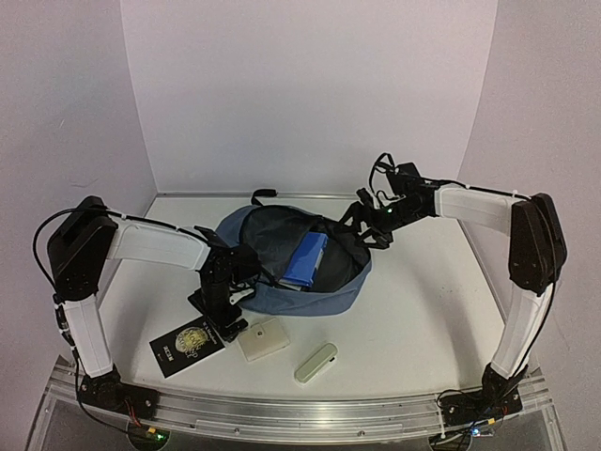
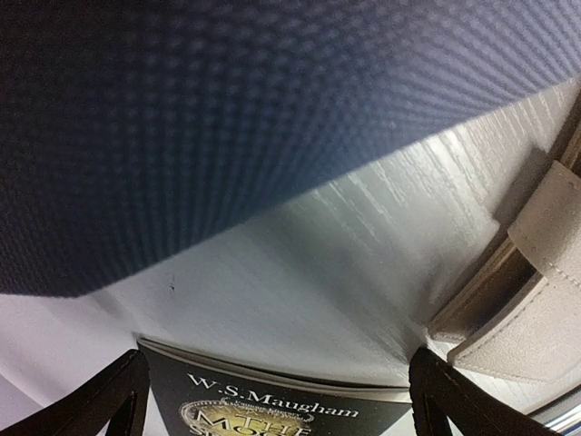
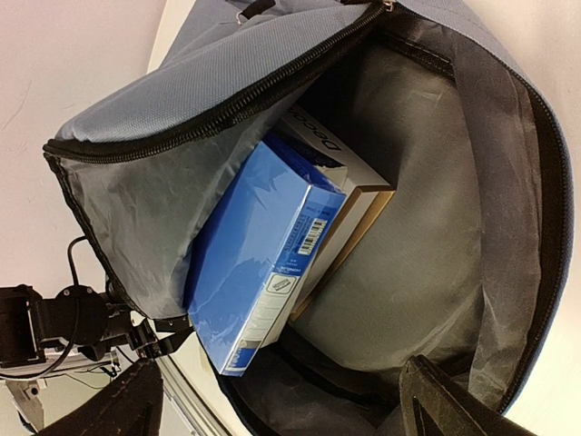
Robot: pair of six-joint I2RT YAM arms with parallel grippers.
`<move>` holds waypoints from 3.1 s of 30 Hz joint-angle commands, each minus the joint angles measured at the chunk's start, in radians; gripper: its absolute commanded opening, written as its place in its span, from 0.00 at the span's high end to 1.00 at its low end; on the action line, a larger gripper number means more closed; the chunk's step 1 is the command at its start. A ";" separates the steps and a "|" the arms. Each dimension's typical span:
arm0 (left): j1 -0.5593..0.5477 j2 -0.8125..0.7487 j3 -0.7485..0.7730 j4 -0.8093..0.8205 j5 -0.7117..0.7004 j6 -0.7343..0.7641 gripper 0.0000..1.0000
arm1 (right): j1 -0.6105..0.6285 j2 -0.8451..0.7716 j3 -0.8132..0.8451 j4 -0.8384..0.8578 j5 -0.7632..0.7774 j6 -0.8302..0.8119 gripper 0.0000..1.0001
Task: Pack the student bag
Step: Pick up the book from the center of the board.
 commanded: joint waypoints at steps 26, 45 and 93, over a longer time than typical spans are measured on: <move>-0.024 0.028 -0.003 -0.110 0.053 0.030 0.00 | -0.006 -0.062 -0.014 -0.003 -0.024 -0.025 0.10; -0.010 0.196 -0.001 -0.080 0.099 0.073 0.37 | -0.006 -0.081 -0.005 -0.010 -0.011 -0.020 0.11; -0.270 0.011 0.968 -0.393 -0.171 0.120 0.92 | 0.038 -0.193 -0.017 -0.024 -0.260 0.009 0.11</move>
